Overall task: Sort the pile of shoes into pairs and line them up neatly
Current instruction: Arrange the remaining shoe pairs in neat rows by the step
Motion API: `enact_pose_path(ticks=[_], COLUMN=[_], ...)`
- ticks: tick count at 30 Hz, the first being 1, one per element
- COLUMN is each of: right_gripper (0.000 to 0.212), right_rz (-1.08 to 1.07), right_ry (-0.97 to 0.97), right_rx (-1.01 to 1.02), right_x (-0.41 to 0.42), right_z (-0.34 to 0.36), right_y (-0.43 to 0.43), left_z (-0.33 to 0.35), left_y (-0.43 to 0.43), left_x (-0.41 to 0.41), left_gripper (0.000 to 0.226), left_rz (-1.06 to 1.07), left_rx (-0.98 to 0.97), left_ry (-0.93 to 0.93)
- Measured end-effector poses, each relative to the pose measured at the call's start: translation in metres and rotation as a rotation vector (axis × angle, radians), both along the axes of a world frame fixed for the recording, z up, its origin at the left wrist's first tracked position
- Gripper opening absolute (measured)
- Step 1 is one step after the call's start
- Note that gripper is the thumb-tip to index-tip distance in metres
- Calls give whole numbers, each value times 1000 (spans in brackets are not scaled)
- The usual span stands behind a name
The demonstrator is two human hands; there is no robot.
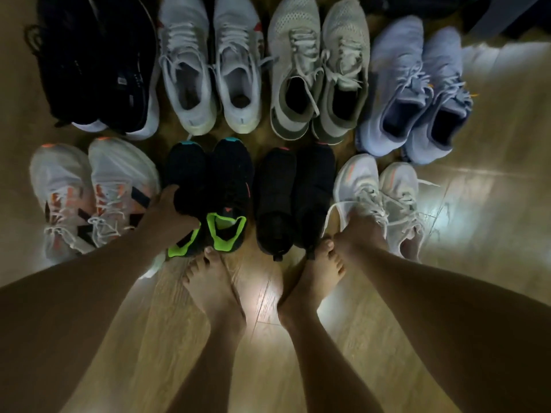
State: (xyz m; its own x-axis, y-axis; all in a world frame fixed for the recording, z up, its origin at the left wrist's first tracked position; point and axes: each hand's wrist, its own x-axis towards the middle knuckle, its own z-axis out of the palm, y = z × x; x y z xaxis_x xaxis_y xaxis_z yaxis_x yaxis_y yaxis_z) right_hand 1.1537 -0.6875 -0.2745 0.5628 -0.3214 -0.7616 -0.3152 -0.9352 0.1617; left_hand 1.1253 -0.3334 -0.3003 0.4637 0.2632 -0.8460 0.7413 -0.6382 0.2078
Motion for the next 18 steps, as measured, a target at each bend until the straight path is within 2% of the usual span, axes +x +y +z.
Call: enact_pose_path(ticks=[1,4,7,9,12,14,16,18], right_gripper=[59,61,59,68,88,94,84,60], right_rz=[50,299,348,374,483,500,439,412], right_ry=[-10,61,-3,-10,93,141,114,-16], right_rx=[-22,-58,-11,-4,-39,-33,52,140], right_x=[2,2,-2,-3,-6,-7,-1,10], right_z=[1,0,-2,-1,2,6,10,12], right_y=[-6,-23,-39,-45,-54,-60,-63,-65], left_z=[-4,-2,1,1,0,-1,0,9], left_y=[-8,-6,1,-2,2,2,0,-8], left_x=[-2,-8,-6,-10,-8,-8,-8,-2], left_gripper=[91,82,72,68,67,70,75,79], left_rz=[12,-137,-182,-217,-259,-313,-331,-359], left_rx=[-11,-9,21,11,10,5,12,88], left_ry=[-23,-28,-57,-38,-35,-25,-13,-74])
